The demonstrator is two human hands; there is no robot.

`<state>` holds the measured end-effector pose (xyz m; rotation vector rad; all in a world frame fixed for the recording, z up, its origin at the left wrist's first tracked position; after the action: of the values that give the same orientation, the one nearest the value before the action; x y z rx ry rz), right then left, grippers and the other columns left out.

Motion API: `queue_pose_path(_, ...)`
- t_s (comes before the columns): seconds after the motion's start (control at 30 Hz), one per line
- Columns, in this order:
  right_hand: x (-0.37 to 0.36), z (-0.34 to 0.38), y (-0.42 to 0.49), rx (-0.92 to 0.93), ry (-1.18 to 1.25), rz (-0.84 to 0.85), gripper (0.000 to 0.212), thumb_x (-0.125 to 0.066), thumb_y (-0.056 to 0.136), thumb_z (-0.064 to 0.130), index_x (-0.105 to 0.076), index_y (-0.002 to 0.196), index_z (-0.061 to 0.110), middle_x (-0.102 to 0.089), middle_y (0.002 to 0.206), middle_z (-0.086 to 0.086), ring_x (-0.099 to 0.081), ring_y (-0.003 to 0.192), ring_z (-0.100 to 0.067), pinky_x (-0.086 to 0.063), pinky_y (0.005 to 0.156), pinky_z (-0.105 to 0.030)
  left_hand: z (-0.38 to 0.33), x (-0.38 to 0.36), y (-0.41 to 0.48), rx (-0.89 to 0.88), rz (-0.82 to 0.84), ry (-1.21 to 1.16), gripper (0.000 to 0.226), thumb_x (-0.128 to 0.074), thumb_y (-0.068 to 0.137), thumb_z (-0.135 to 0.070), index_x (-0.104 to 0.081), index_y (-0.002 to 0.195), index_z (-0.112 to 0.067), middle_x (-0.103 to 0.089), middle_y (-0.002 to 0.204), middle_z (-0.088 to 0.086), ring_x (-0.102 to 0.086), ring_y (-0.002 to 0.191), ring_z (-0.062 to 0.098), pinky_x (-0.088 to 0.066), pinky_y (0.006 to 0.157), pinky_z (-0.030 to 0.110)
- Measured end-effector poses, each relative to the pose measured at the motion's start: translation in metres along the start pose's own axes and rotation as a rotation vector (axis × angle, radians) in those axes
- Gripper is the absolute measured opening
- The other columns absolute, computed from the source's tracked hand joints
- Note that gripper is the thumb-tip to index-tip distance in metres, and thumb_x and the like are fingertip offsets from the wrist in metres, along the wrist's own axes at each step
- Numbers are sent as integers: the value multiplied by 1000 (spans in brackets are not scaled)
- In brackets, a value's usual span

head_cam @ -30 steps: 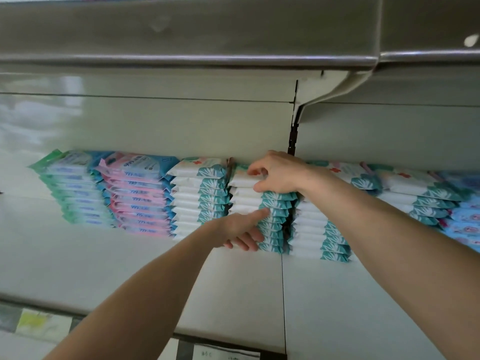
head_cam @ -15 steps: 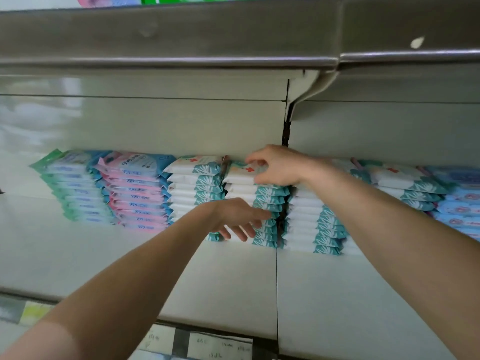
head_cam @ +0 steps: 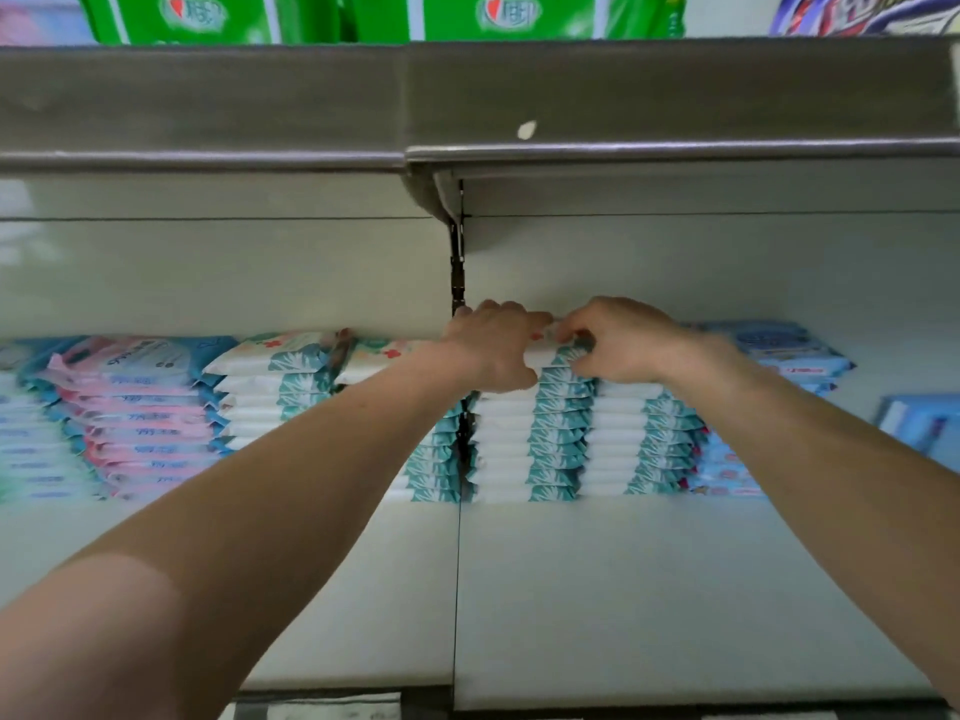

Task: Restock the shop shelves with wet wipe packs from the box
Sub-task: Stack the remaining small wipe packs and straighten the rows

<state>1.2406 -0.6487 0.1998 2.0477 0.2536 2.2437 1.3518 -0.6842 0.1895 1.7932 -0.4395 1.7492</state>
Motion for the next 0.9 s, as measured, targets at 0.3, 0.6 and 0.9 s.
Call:
queue_pose_path(0.3,6,6,-6,50,-56,-185,24,-59,88,26,-64,112,23,-56,113,-3,-55,104,-26,-42,79,-30,0,-7,9,-40,29,91,42,-60,86,-39,-54,127,-31,-61,104,-1,-59,105,26,-39,73,29)
queue_pose_path(0.6,-108,35,-27,-40,419,423,29,-45,96,35,-65,113,23,-70,99,0,-64,94,-17,-49,86,-32,5,-10,10,-71,73,163,68,-57,88,-55,-36,146,-28,-53,133,-1,-52,119,25,-47,88,35)
queue_pose_path(0.9,-125,25,-16,-152,482,326,29,-43,96,25,-63,98,4,-69,96,-13,-59,77,-18,-45,70,-30,6,-13,8,-72,-33,244,57,-60,89,-45,-43,139,-23,-58,122,4,-56,111,27,-39,74,32)
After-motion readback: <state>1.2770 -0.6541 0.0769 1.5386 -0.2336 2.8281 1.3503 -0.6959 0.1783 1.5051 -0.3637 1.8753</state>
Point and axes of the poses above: each hand's wrist, its own y-axis towards the middle knuckle, its own x-axis out of the back of the hand, z = x × y, the point moved 6 cm from there along y, towards the middle knuckle
